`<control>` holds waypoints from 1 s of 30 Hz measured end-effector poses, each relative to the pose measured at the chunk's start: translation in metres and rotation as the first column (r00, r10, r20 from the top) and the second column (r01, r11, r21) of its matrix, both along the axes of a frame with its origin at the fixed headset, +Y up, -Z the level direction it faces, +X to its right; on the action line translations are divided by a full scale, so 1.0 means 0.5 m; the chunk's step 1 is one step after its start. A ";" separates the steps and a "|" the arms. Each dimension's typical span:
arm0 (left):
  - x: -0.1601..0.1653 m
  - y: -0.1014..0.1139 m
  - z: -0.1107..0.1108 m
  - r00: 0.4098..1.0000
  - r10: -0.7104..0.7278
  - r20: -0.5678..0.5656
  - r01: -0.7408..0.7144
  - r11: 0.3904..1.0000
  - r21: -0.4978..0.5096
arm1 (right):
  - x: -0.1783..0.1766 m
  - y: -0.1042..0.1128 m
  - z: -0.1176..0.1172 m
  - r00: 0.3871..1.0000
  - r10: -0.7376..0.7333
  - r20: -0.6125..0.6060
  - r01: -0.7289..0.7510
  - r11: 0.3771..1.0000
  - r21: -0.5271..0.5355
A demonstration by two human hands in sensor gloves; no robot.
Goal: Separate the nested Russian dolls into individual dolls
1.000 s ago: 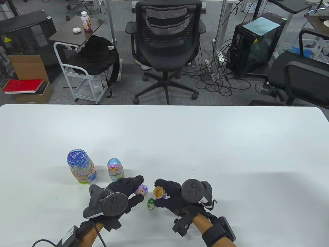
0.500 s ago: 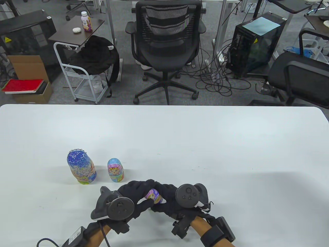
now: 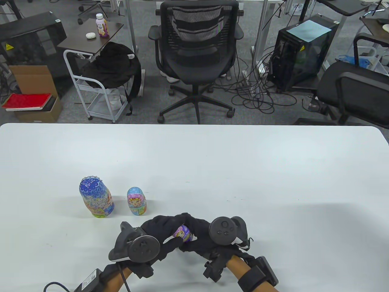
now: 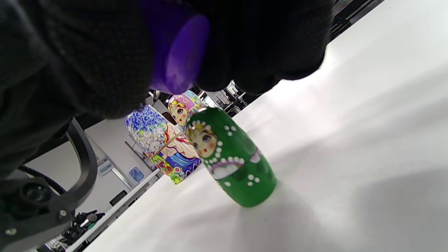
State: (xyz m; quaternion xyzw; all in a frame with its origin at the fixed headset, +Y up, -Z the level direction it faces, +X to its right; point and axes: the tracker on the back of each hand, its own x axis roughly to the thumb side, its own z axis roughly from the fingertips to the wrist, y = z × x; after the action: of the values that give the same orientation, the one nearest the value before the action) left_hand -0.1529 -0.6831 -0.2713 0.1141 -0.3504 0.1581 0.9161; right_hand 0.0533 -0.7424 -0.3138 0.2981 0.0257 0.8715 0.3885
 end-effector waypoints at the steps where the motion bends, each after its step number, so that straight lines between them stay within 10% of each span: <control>1: 0.000 0.000 -0.001 1.000 0.002 -0.001 -0.002 1.000 -0.002 | 0.000 0.000 0.000 1.000 -0.006 0.003 0.006 1.000 -0.002; 15: -0.012 0.003 -0.006 0.994 0.099 0.035 -0.097 0.994 -0.050 | 0.004 0.015 0.007 0.995 -0.093 0.031 0.093 0.996 -0.001; 20: -0.025 0.006 -0.002 0.994 0.108 -0.015 -0.108 0.994 0.020 | 0.004 0.008 -0.005 0.987 -0.162 0.009 0.162 0.981 -0.109; 30: -0.049 0.016 -0.017 0.980 -0.049 -0.193 0.061 0.997 0.055 | 0.045 0.011 -0.018 0.994 -0.083 0.065 0.083 0.997 0.000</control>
State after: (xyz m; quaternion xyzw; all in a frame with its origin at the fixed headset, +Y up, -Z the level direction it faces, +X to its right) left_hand -0.1772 -0.6753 -0.2799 0.1468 -0.2681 0.1102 0.9457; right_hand 0.0756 -0.7367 -0.3227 0.2699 0.0018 0.8637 0.4256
